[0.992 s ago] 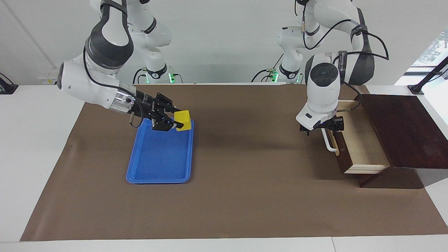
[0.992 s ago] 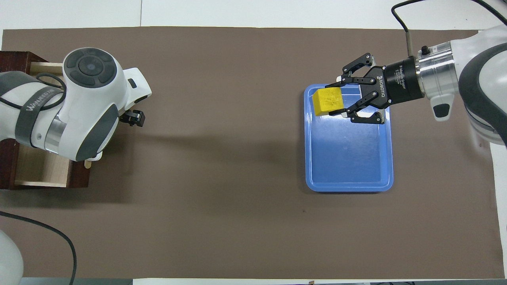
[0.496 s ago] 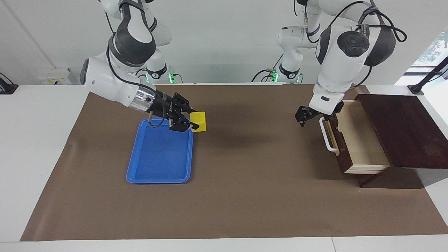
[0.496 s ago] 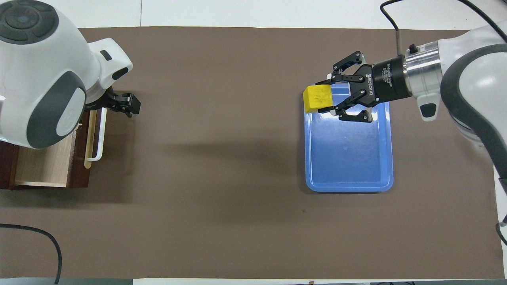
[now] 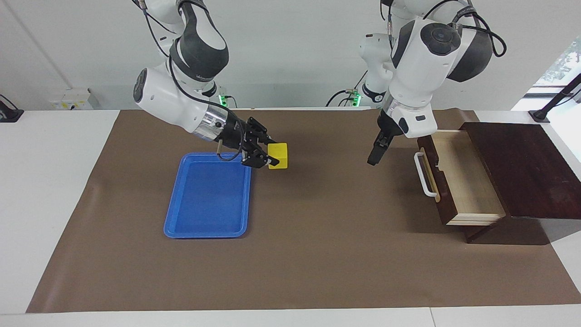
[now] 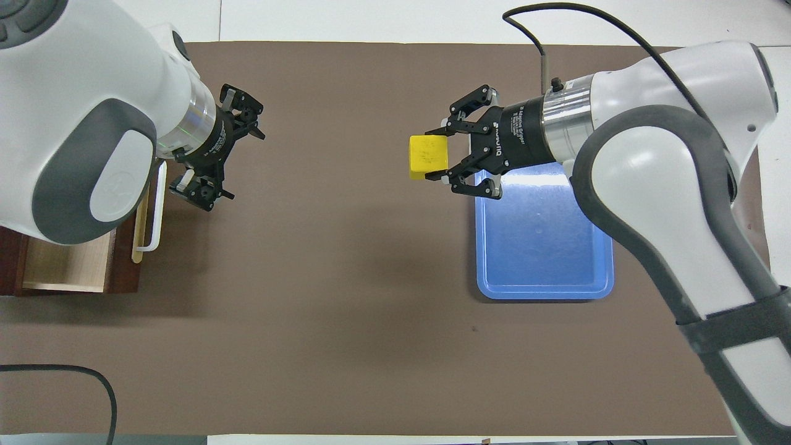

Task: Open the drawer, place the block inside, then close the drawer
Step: 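Carry the block toward the left gripper while the left gripper approaches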

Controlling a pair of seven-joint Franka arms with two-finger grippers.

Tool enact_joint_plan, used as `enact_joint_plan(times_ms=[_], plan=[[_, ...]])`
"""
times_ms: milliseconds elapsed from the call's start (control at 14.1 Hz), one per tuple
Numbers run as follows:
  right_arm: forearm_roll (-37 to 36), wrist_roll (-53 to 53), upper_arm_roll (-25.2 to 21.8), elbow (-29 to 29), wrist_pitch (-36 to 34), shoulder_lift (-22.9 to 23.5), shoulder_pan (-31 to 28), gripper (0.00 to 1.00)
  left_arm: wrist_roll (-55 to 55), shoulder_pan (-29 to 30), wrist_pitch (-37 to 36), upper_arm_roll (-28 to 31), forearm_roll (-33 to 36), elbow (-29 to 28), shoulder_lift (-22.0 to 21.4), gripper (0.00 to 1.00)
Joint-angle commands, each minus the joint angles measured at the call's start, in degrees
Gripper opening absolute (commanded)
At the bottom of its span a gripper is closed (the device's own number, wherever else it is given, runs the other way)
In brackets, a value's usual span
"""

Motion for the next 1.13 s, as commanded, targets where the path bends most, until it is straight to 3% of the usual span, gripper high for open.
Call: enact_joint_plan(times_ms=[0, 283, 1063], plan=[[-1.46, 3.36, 0.13, -0.10, 3.00, 0.01, 2.14, 0.00, -14.90, -2.88, -0.19, 1.06, -0.63, 4.28, 3.26, 1.00], [-1.37, 5.39, 0.13, -0.54, 6.62, 0.10, 5.66, 0.00, -25.56, -6.66, -0.81, 1.68, -0.19, 11.49, 8.54, 1.00], [-1.11, 5.75, 0.31, -0.71, 7.76, 0.10, 7.78, 0.00, -32.33, -13.17, -1.86, 2.73, 2.62, 13.35, 10.75, 1.00]])
